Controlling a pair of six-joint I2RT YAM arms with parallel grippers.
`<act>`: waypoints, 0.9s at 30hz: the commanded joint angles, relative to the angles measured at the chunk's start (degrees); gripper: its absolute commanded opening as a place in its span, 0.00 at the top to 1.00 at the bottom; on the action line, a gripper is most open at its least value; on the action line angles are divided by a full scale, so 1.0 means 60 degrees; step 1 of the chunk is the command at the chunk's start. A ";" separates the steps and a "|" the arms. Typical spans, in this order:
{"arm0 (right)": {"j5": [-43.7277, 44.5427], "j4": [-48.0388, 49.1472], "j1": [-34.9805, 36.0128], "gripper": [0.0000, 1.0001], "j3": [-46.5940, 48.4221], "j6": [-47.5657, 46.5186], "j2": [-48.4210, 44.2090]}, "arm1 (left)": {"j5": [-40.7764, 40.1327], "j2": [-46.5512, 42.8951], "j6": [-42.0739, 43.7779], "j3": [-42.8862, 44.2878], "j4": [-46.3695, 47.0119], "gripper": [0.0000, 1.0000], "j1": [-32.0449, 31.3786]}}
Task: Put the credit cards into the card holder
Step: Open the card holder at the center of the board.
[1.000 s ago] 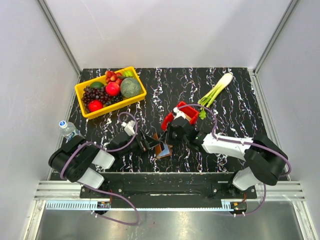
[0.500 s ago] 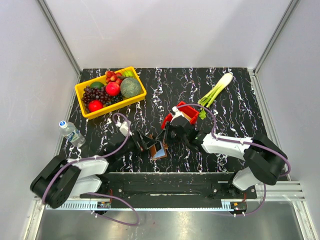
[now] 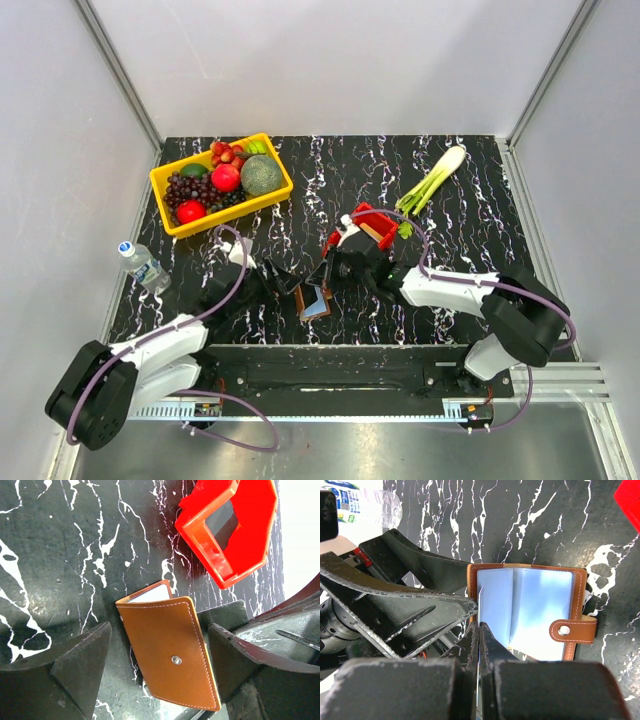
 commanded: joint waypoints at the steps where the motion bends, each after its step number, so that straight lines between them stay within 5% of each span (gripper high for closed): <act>1: -0.0707 0.1059 0.0183 1.00 0.0305 0.0369 0.0031 | -0.0453 -0.0507 -0.0020 -0.0157 -0.0360 0.21 0.0052; 17: -0.0854 0.0929 0.0374 1.00 0.0700 0.0384 0.0514 | -0.0673 -0.1431 0.0303 -0.0215 -0.1855 0.83 0.0140; 23: 0.0023 -0.0314 0.0388 1.00 0.0876 -0.0098 0.0603 | -0.0731 -0.1592 0.0390 -0.0333 -0.2133 0.99 0.0140; 27: 0.0800 -0.1354 0.0388 1.00 0.0847 -0.0378 0.0296 | -0.0848 -0.1621 0.0390 -0.0391 -0.2266 1.00 0.0140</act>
